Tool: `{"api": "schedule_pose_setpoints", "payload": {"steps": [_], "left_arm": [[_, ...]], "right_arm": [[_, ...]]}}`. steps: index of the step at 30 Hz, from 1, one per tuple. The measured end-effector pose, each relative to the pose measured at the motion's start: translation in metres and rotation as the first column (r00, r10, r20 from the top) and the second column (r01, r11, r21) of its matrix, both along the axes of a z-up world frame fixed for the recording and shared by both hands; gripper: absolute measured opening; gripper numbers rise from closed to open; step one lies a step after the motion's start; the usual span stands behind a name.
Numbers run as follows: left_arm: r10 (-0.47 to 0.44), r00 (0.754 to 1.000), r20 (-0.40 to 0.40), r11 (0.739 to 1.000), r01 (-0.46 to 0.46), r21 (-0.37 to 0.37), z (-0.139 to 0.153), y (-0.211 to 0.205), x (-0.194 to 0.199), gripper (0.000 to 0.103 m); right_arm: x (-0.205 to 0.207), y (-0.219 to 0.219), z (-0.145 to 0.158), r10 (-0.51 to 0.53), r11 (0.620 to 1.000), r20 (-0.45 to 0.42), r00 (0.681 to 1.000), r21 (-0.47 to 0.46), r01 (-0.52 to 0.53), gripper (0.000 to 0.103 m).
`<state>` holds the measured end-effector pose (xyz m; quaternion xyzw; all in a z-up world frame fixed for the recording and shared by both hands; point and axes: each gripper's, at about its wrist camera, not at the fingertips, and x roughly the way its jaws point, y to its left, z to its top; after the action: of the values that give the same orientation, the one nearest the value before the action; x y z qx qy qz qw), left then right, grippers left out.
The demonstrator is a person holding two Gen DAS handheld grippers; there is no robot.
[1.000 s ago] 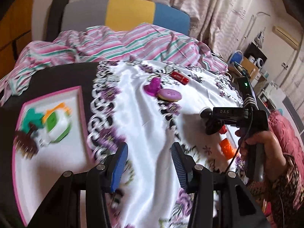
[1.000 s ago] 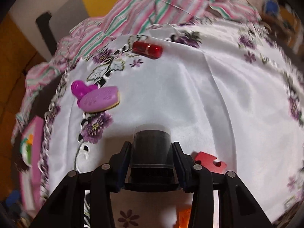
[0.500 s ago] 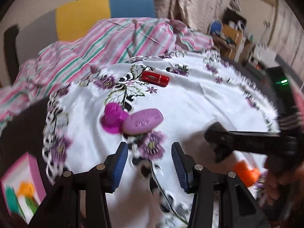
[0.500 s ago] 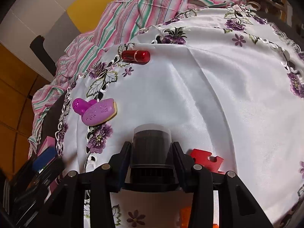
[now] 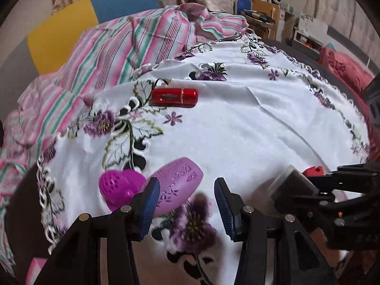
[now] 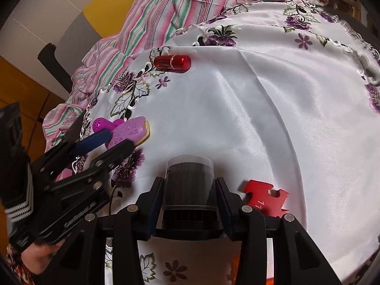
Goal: Organize rigid objects
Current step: 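Grasp the lavender oval soap with the left gripper while the right gripper holds the black cup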
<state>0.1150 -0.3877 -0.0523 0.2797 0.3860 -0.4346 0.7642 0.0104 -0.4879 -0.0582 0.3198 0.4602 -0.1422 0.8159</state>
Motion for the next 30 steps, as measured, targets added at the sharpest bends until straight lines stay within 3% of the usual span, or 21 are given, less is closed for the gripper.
{"api": "schedule_pose_setpoints", "payload": {"steps": [6, 15, 18, 21, 26, 30], "left_arm": [[-0.001, 1.0, 0.004, 1.0, 0.001, 0.018, -0.003, -0.005, 0.007, 0.048], [-0.055, 0.989, -0.136, 0.998, 0.056, 0.002, 0.005, 0.004, -0.003, 0.049], [-0.062, 0.997, -0.045, 0.998, 0.062, -0.001, 0.014, 0.003, -0.011, 0.049], [-0.064, 0.998, -0.005, 0.998, 0.064, -0.004, 0.018, -0.004, -0.011, 0.052], [-0.036, 0.999, 0.002, 0.995, 0.036, 0.088, -0.003, -0.016, -0.001, 0.053], [-0.009, 1.0, -0.015, 0.998, 0.01, 0.054, -0.003, -0.01, 0.005, 0.053]], "right_arm": [[-0.001, -0.001, -0.001, -0.001, 1.0, -0.004, 1.0, 0.009, 0.001, 0.044], [-0.003, -0.003, -0.001, -0.017, 1.0, -0.005, 1.0, 0.011, 0.017, 0.044], [-0.003, -0.004, -0.001, -0.02, 1.0, -0.003, 1.0, 0.013, 0.02, 0.044], [-0.003, -0.004, 0.0, -0.022, 1.0, -0.001, 1.0, 0.01, 0.022, 0.044], [-0.004, -0.005, -0.002, -0.025, 1.0, -0.005, 1.0, 0.014, 0.025, 0.044], [-0.003, -0.004, -0.002, -0.018, 1.0, -0.009, 1.0, 0.014, 0.018, 0.044]]}}
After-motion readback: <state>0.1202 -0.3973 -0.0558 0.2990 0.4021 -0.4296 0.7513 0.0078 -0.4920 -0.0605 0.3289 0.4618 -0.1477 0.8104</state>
